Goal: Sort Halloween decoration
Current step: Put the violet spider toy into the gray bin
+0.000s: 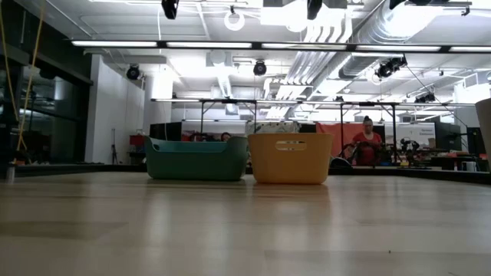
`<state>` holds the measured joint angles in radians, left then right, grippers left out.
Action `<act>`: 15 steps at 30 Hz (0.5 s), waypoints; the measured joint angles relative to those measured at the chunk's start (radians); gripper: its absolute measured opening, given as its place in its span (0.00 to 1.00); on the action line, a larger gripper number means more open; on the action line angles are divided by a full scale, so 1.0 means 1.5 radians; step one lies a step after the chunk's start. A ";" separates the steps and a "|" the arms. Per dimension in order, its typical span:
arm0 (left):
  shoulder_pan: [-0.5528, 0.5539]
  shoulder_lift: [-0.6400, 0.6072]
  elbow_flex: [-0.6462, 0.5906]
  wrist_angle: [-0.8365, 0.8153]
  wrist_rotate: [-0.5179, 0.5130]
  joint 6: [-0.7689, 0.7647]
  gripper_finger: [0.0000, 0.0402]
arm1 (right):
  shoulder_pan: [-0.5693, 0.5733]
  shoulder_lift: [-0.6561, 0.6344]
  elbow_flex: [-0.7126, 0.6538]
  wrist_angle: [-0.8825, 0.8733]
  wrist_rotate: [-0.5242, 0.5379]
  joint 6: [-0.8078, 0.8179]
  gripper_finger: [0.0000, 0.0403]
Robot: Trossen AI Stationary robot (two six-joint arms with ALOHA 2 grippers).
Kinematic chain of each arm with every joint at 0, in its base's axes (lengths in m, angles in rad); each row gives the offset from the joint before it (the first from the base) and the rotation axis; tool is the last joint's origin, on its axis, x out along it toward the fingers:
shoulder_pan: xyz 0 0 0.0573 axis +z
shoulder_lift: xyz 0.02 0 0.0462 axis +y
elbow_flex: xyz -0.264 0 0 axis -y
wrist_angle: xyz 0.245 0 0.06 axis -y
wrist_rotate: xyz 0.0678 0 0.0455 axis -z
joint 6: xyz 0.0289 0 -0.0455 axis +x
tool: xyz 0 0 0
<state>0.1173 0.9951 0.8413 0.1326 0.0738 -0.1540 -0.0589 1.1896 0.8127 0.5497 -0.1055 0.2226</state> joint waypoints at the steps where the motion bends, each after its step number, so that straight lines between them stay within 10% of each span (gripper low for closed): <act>1: 0.000 0.000 0.000 -0.002 0.000 -0.002 0.27 | 0.000 0.000 0.000 -0.003 0.000 0.013 0.00; 9: 0.000 0.000 0.000 -0.009 0.001 -0.080 0.27 | 0.031 -0.001 0.001 -0.110 -0.177 0.317 0.00; 15: 0.000 0.000 0.000 -0.038 0.001 -0.088 0.27 | 0.190 0.000 0.001 -0.291 -0.230 0.562 0.00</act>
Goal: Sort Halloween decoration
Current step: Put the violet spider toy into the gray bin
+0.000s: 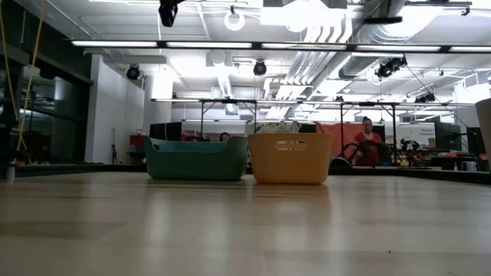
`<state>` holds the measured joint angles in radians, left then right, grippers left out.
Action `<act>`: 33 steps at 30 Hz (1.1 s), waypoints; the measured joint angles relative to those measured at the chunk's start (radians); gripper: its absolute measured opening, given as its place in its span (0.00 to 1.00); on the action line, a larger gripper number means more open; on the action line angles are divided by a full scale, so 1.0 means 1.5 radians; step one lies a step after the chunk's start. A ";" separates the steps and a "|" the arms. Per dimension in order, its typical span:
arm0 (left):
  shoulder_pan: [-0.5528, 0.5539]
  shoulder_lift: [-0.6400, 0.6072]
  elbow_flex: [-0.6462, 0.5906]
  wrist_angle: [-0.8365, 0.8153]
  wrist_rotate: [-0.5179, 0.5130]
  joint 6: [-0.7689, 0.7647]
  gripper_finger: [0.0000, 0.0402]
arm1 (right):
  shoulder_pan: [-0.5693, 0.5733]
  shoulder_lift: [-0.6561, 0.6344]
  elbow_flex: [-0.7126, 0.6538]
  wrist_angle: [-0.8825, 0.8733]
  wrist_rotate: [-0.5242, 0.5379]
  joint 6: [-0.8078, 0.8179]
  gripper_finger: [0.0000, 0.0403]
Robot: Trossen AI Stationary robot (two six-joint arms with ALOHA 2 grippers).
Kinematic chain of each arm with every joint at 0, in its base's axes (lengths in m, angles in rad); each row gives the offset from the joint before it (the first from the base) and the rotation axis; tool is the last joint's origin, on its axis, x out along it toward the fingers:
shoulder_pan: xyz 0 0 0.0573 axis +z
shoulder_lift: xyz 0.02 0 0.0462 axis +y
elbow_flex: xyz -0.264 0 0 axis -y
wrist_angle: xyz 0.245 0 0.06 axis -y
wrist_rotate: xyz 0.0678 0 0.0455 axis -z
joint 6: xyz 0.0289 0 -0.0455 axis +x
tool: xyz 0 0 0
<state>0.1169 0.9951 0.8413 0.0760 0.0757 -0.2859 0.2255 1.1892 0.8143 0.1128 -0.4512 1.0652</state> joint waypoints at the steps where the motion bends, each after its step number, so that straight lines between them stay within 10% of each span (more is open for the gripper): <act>1: 0.000 0.000 0.000 -0.007 0.000 0.000 0.27 | 0.036 0.000 0.000 -0.023 -0.002 0.044 0.00; 16: 0.000 0.000 0.000 -0.037 -0.001 0.040 0.27 | 0.459 0.000 0.000 -0.423 0.209 0.772 0.00; 33: 0.000 0.000 0.000 -0.038 -0.001 0.037 0.27 | 0.416 0.001 -0.002 -0.565 0.208 0.757 0.00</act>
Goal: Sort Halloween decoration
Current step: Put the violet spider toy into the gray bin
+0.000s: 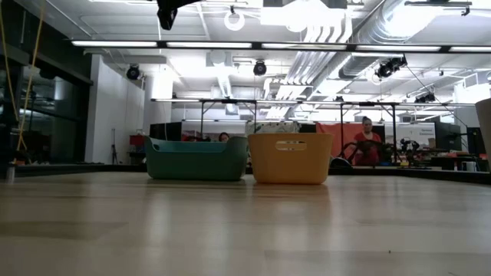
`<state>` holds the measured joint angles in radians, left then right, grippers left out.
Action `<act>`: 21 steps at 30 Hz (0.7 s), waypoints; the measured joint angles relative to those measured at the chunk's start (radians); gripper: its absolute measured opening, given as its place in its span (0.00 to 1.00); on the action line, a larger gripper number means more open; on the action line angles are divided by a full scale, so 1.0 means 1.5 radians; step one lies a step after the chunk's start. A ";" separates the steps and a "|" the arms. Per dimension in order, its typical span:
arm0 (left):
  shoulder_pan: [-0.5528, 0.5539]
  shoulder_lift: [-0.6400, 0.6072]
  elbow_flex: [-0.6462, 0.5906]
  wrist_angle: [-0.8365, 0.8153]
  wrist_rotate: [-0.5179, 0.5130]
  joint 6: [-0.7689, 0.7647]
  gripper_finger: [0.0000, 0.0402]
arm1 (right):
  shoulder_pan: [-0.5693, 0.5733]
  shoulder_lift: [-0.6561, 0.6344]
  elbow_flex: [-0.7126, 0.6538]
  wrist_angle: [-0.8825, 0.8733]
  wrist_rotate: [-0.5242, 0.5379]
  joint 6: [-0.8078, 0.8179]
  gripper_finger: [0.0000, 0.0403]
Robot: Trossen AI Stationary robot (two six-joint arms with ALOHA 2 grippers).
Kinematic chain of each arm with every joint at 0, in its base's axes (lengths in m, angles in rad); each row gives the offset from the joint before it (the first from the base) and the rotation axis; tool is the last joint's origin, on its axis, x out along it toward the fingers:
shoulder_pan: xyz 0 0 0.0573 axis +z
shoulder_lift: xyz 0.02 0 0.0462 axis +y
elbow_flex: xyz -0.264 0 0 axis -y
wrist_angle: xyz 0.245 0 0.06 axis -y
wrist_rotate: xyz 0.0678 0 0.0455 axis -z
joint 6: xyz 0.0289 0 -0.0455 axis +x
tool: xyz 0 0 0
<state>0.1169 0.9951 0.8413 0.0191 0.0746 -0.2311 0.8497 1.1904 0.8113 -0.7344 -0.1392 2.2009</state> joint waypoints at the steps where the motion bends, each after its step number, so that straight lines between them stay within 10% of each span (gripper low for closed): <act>1: 0.000 0.000 0.000 0.000 0.000 -0.001 0.27 | 0.000 0.000 -0.004 0.002 0.000 0.000 0.00; 21: 0.000 0.000 0.000 0.000 0.000 -0.001 0.27 | -0.031 0.000 -0.093 0.040 -0.012 -0.002 0.00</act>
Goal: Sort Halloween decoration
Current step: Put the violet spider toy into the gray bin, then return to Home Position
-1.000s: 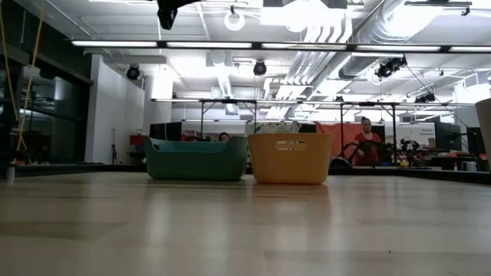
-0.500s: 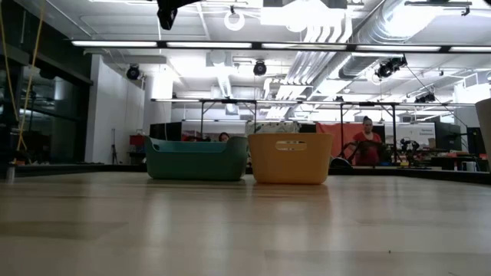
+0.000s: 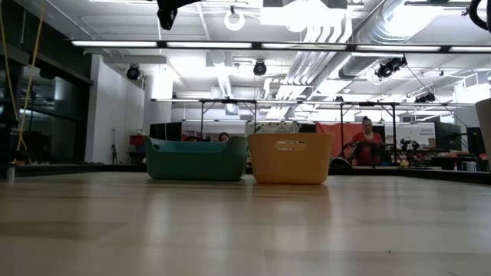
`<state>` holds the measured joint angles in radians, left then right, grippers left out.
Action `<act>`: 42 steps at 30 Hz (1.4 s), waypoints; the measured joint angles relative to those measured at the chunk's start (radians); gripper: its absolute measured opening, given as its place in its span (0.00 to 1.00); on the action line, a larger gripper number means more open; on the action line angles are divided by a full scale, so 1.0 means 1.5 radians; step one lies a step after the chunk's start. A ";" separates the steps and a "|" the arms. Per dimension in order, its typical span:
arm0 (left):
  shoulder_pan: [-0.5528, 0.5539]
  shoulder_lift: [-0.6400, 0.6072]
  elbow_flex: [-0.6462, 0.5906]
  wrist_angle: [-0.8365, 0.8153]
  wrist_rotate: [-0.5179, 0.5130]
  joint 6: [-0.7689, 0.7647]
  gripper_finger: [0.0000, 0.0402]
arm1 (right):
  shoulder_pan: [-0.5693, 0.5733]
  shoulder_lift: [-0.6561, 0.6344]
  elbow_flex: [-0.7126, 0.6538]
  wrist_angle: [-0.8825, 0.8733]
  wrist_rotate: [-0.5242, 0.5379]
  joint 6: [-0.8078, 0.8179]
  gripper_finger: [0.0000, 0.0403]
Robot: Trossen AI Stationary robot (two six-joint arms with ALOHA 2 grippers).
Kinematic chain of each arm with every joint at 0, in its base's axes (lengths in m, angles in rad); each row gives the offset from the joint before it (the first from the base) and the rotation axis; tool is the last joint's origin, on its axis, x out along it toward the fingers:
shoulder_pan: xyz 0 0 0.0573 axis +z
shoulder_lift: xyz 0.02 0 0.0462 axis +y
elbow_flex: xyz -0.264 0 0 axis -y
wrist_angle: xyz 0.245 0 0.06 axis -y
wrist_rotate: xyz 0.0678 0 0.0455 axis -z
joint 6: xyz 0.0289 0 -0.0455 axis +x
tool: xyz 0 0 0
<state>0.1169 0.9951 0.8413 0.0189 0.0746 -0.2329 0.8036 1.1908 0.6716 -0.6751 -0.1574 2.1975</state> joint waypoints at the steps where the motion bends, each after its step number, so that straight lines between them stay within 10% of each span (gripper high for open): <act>1: 0.000 0.000 0.000 0.000 0.000 0.000 0.27 | 0.000 0.000 0.000 -0.003 0.000 0.000 0.01; 15: 0.000 0.000 0.000 0.001 0.000 0.000 0.27 | 0.000 -0.029 0.008 0.083 -0.055 -0.107 0.35; 27: 0.000 0.000 0.000 0.002 0.000 0.000 0.27 | -0.152 -0.158 0.107 0.153 0.444 -0.625 0.29; 36: 0.000 0.000 0.000 0.093 0.000 -0.029 0.27 | -0.500 -0.118 0.108 0.420 0.242 -1.157 0.21; 42: 0.000 0.000 0.001 0.146 0.001 -0.001 0.24 | -0.613 -0.090 0.108 0.604 0.129 -1.308 0.05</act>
<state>0.1171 0.9947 0.8421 0.2374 0.0753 -0.2337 -0.1165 1.0552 0.8333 0.2314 0.0363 0.2359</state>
